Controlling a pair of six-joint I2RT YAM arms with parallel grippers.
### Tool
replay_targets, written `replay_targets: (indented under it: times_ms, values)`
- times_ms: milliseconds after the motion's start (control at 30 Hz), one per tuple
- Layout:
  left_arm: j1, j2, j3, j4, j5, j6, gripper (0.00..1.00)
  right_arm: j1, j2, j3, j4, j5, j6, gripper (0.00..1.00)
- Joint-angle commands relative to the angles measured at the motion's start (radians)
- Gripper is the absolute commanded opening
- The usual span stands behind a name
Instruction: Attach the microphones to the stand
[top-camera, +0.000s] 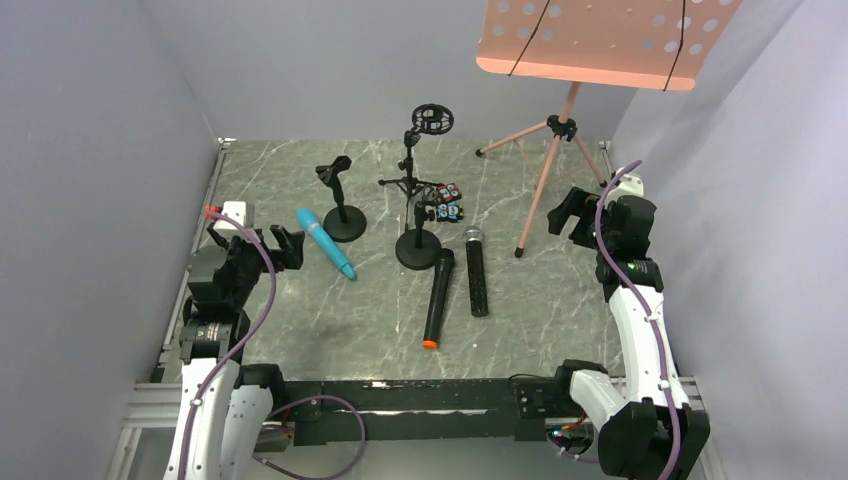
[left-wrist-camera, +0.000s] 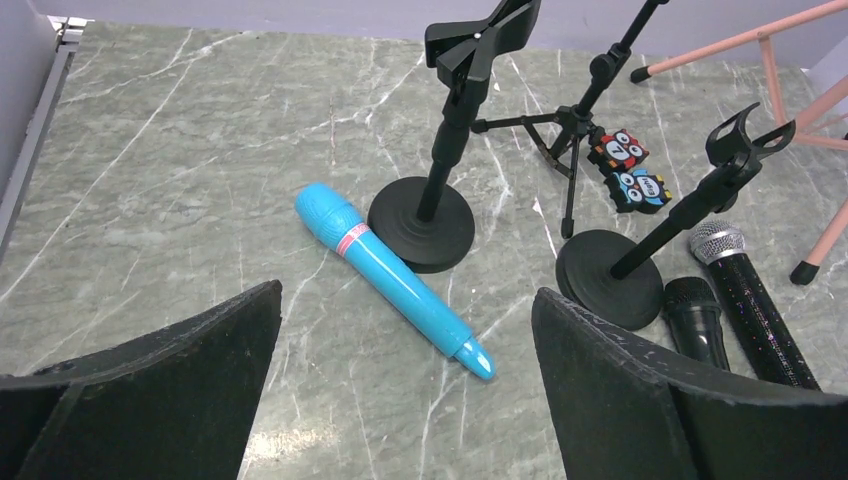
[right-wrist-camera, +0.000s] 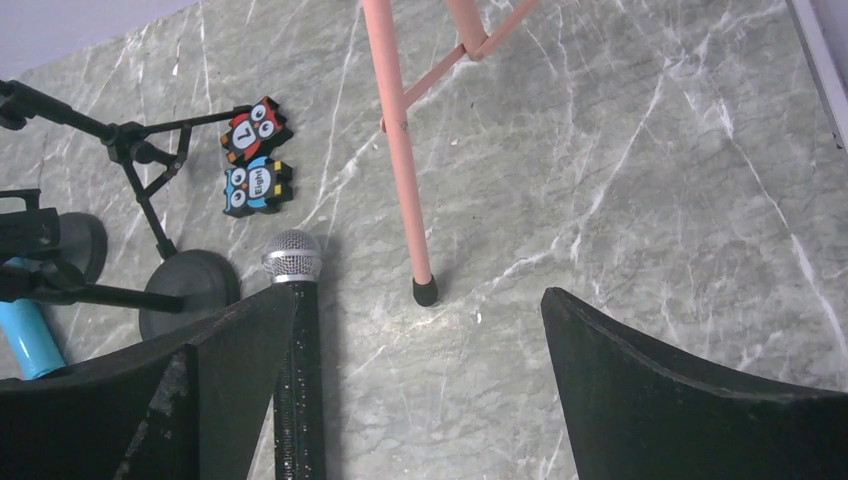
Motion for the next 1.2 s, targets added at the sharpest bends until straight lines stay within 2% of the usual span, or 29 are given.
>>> replay_targets:
  times_ms: [0, 200, 333, 467, 600, 667, 767, 867, 1000, 1100, 1167]
  values:
    - [0.003, 0.025, 0.028, 0.008, 0.011, -0.011, 0.99, -0.004, 0.0, 0.042, 0.021, -0.02, -0.004, 1.0]
    - [0.003, 0.072, 0.051, -0.012, 0.059, -0.039, 0.99, 0.003, 0.016, 0.018, 0.043, -0.258, -0.164, 1.0]
    - [0.003, 0.132, 0.045, 0.045, 0.194, -0.157, 0.99, 0.007, -0.006, -0.024, 0.037, -0.421, -0.283, 1.0]
    - [0.003, 0.223, 0.136, -0.017, 0.266, -0.224, 0.99, 0.007, -0.024, -0.053, -0.002, -0.631, -0.437, 1.0]
    - [0.003, 0.292, 0.169, -0.018, 0.253, -0.246, 0.99, 0.016, -0.011, -0.062, -0.02, -0.69, -0.51, 1.0]
    - [0.003, 0.331, 0.134, 0.089, 0.279, -0.278, 0.99, 0.025, -0.011, -0.061, -0.025, -0.657, -0.521, 1.0]
    - [0.003, 0.424, 0.067, 0.332, 0.305, -0.333, 0.97, 0.03, -0.018, -0.066, -0.023, -0.639, -0.527, 1.0]
    - [-0.004, 0.54, 0.024, 0.541, 0.299, -0.328, 0.92, 0.032, -0.025, -0.078, -0.048, -0.694, -0.593, 1.0]
    - [-0.006, 0.714, -0.059, 0.929, 0.301, -0.361, 0.88, 0.039, -0.028, -0.069, -0.098, -0.738, -0.667, 1.0]
    - [-0.011, 0.883, -0.059, 1.165, 0.314, -0.396, 0.86, 0.045, -0.016, -0.056, -0.116, -0.751, -0.68, 1.0]
    - [-0.025, 0.959, -0.036, 1.226, 0.308, -0.386, 0.86, 0.051, -0.012, -0.052, -0.108, -0.726, -0.655, 1.0]
